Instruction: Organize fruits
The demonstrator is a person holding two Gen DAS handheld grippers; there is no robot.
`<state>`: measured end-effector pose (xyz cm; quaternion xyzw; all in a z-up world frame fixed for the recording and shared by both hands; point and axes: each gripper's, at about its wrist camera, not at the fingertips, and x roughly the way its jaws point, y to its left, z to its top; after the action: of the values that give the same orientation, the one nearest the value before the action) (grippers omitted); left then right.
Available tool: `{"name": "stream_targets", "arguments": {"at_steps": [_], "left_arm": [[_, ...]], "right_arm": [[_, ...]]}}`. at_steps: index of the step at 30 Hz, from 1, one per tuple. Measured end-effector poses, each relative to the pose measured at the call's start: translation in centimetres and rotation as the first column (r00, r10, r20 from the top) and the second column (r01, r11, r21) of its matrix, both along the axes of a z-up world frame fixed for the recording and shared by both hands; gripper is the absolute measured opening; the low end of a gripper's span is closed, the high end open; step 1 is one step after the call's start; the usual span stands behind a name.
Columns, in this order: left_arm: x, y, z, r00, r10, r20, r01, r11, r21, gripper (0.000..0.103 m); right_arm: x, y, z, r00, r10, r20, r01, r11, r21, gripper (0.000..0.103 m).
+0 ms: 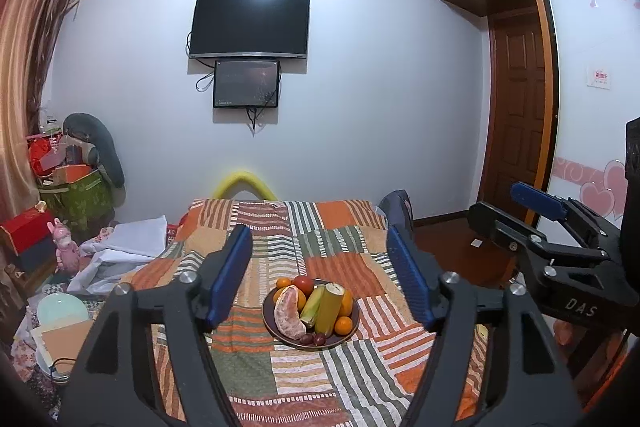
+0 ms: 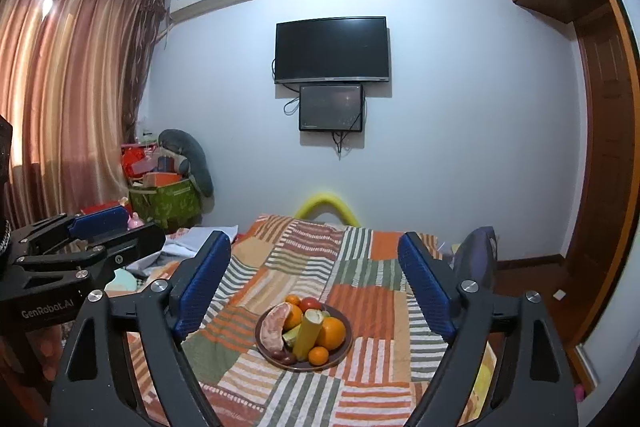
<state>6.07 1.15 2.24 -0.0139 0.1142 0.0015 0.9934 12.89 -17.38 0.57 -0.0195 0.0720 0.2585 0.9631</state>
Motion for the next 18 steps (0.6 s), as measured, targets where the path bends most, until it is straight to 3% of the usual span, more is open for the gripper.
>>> {"name": "stream_targets", "arguments": {"at_steps": [2, 7, 18], "left_arm": [[-0.5, 0.0, 0.1, 1.0, 0.006, 0.005, -0.006, 1.0, 0.002, 0.078], [-1.3, 0.2, 0.2, 1.0, 0.022, 0.021, -0.022, 1.0, 0.004, 0.088], [-2.5, -0.6, 0.2, 0.998, 0.031, 0.045, -0.032, 0.999, 0.023, 0.1]], "right_arm": [[0.1, 0.1, -0.1, 1.0, -0.004, -0.009, 0.004, 1.0, 0.004, 0.084], [-1.1, -0.9, -0.6, 1.0, -0.013, -0.021, 0.013, 1.0, 0.026, 0.097], [-2.1, -1.5, -1.3, 1.0, -0.02, -0.021, 0.021, 0.999, 0.039, 0.101]]}}
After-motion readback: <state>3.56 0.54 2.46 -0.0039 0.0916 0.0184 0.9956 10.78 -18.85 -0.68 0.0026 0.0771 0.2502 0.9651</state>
